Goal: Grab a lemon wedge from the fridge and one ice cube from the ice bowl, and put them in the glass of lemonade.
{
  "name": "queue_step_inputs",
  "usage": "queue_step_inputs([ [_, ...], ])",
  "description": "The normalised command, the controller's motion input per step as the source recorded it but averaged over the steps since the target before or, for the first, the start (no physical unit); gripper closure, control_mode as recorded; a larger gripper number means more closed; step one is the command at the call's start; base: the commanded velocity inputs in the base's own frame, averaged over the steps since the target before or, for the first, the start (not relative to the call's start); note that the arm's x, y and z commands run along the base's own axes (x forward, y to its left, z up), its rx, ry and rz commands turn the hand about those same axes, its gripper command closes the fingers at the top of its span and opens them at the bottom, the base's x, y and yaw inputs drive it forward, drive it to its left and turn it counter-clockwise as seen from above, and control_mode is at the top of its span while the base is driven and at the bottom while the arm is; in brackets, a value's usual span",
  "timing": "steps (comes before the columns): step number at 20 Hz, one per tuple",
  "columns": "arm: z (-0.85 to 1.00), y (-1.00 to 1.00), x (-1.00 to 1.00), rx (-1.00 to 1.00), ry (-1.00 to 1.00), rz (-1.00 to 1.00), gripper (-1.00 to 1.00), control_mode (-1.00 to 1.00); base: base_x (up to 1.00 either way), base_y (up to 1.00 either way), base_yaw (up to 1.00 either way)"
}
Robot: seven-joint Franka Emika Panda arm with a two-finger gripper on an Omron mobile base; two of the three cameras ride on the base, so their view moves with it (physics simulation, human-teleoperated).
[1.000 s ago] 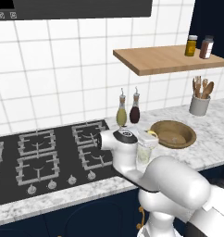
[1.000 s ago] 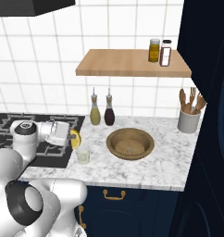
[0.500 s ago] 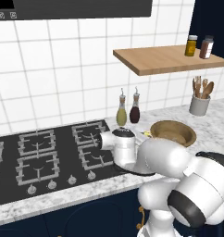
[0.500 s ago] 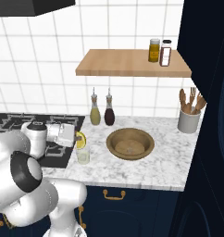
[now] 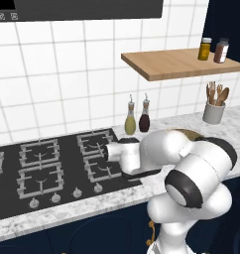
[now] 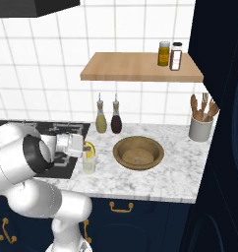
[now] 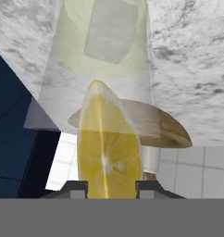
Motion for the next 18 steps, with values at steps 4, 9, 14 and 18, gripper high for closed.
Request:
queue_step_inputs([
  [4,-0.24,0.00,0.08,0.00,0.00,0.00,1.00,-1.00,0.00,0.00,0.00],
  [9,0.00,0.00,-0.23,0.00,0.00,-0.02,-1.00,-1.00,0.00,0.00,0.00],
  [14,0.41,0.00,-0.32,0.00,-0.06,-0.03,-1.00,-1.00,0.00,0.00,0.00],
  [18,0.21,0.00,-0.07,0.00,-0.03,-0.01,-1.00,-1.00,0.00,0.00,0.00],
])
